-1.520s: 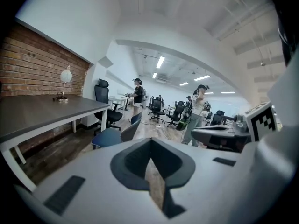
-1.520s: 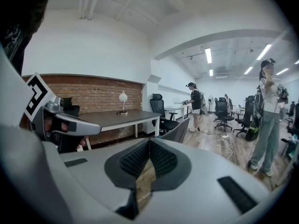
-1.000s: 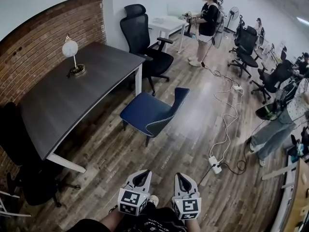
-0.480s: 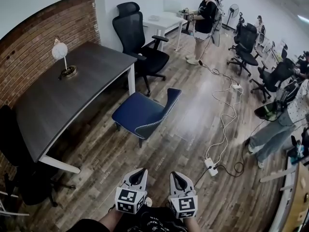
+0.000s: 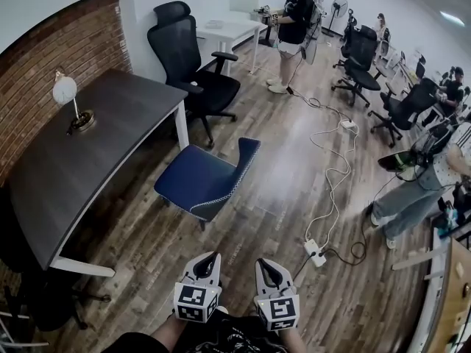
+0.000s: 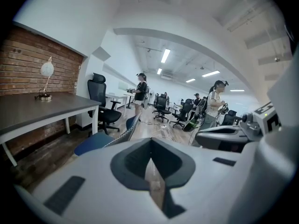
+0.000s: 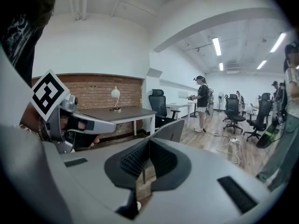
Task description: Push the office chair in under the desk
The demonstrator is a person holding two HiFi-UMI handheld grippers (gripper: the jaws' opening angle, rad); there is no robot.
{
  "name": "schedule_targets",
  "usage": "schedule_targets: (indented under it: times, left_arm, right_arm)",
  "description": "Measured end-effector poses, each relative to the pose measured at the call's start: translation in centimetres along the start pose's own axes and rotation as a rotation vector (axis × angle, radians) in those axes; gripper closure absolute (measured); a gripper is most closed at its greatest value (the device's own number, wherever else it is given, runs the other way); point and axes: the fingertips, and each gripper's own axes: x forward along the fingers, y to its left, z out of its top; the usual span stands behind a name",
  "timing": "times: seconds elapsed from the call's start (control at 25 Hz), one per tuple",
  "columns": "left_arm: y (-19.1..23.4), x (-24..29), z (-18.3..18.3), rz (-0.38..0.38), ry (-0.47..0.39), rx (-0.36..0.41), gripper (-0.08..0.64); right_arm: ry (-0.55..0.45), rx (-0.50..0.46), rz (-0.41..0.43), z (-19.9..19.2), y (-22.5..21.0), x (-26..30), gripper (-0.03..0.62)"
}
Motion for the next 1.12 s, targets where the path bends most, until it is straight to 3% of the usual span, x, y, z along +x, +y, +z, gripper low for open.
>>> schedule_targets:
  times: [0.36, 1.12]
  left_arm:
    - [3.3, 6.4, 3.0, -0.022, 0.018, 0.021, 0.552]
    - [7.1, 17.2, 7.2, -0.164, 0.068, 0.081, 0.553]
  right_arm:
    - [0.022, -0.004, -0.02, 2.3, -2.9, 6.2, 0.588]
    - [0.082, 0.054, -0.103, 4.2, -7.1, 16.1, 0.588]
